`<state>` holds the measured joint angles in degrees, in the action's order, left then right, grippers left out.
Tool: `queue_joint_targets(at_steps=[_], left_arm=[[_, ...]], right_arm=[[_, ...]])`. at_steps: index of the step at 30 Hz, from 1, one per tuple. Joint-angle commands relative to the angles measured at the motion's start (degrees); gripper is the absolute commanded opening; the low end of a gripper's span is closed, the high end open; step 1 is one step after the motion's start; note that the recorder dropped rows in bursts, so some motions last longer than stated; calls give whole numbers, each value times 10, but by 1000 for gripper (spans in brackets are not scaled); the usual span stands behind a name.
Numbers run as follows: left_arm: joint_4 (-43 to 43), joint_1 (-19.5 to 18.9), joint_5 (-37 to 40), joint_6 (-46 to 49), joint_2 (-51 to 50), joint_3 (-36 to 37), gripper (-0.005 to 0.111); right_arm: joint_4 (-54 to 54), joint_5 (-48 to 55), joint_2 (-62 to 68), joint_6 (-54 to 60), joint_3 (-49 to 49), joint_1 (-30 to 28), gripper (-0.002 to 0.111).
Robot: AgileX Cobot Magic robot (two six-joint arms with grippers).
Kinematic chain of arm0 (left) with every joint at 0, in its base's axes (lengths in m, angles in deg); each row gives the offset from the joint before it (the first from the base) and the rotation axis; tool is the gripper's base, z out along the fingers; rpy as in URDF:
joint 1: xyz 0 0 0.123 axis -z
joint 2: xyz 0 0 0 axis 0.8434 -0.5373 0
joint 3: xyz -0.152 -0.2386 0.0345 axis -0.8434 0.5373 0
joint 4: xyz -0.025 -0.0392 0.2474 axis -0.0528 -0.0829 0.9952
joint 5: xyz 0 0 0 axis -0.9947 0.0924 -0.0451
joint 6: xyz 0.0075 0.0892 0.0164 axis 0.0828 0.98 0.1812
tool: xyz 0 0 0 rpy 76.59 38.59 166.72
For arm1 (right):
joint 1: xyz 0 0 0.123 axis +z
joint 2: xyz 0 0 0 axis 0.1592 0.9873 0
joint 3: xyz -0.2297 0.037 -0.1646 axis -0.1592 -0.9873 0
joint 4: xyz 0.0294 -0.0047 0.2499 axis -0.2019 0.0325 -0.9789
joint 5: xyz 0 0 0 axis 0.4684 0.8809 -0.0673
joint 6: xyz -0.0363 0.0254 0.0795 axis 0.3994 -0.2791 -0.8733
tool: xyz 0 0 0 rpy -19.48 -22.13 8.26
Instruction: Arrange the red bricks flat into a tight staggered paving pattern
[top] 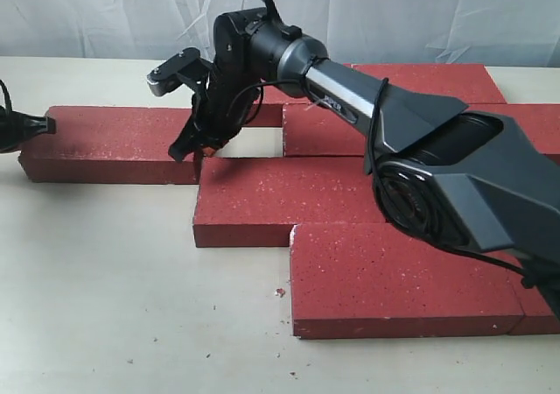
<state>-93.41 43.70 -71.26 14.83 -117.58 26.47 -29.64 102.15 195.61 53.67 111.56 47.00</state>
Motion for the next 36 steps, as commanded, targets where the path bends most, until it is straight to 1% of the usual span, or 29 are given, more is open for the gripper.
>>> queue_joint_targets(at_steps=[1,5,7,9,11,12,14,15,17,20,22,26,31,36], left_arm=[[-22,2,-20,1,-1,-1,0],[-22,2,-27,2,-1,-1,0],[-23,2,-49,2,1,-1,0],[-35,2,-54,1,1,-1,0],[-36,3,-13,1,1,-2,0],[-37,3,19,5,-1,-8,0],[-42,4,40,5,-2,-13,0],[-45,4,43,5,-3,-13,0],[-51,4,45,5,-14,-14,0],[-54,4,45,15,-22,-16,0],[-54,4,47,15,-22,-16,0],[-54,4,47,15,-22,-16,0],[-54,4,49,18,-22,-16,0],[-57,4,64,25,-22,-16,0]], right_arm=[[0,3,2,1,2,1,-1],[25,9,-9,1,2,1,-1],[80,2,-15,-16,2,1,-1],[100,-2,-16,-28,2,1,-1],[118,3,-16,-29,2,1,-1],[118,3,-17,-29,2,-2,-1],[99,14,-18,-29,2,-7,-1],[89,24,-18,-26,2,-7,-1],[68,79,-18,6,2,-7,-1],[57,79,-20,26,2,-7,-1],[70,79,-24,26,2,-7,-1],[43,79,-30,51,2,-7,-1],[58,79,-37,47,2,-9,-1],[49,79,-63,47,2,-9,-1]])
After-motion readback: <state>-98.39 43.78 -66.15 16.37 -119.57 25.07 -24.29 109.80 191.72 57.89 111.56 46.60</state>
